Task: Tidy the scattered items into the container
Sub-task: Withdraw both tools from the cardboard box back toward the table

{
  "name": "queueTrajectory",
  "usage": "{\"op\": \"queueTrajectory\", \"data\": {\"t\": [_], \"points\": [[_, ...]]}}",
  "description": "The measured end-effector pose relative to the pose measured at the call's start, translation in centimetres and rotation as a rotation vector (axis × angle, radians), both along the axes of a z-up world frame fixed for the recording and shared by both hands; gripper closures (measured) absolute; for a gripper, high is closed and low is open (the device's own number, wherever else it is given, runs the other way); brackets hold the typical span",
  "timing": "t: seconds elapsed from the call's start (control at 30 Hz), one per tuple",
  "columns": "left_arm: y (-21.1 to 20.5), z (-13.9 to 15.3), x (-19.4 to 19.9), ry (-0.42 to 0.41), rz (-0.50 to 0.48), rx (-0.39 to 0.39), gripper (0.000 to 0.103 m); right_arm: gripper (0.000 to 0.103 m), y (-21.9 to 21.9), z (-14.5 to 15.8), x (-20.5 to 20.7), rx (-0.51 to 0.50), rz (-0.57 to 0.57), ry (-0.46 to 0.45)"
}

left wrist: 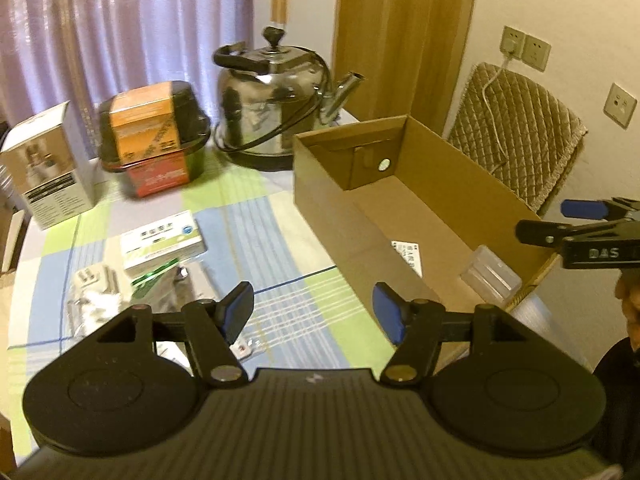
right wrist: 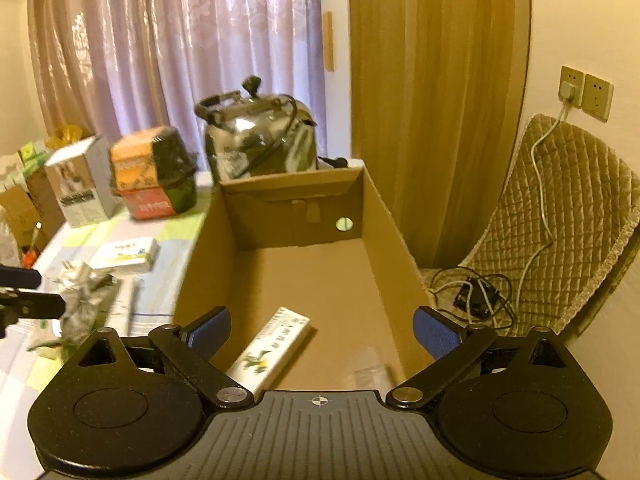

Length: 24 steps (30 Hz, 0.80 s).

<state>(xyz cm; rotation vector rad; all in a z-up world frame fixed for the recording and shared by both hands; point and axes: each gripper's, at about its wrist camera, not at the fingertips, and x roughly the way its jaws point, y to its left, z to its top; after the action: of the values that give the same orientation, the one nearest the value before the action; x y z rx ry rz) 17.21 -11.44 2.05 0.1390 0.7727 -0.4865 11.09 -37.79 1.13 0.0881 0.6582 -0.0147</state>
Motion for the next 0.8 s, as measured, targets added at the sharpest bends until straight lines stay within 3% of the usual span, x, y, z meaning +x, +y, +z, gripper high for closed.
{"op": "queueTrajectory", "data": {"t": [0.27, 0.63, 0.8], "points": [[4.6, -0.1, -3.2, 0.007, 0.100, -0.013, 0.038, 0.001, 4.7, 0.9, -3.9, 0.021, 0.108, -0.008], [12.8, -0.2, -7.5, 0.018, 0.273, -0.008, 0.035, 0.001, 10.8, 1.8, -5.4, 0.041, 0.237, -0.015], [15.4, -0.5, -8.8, 0.020, 0.324, 0.001, 0.025, 0.001, 13.5, 1.7, -5.5, 0.040, 0.292, -0.002]]}}
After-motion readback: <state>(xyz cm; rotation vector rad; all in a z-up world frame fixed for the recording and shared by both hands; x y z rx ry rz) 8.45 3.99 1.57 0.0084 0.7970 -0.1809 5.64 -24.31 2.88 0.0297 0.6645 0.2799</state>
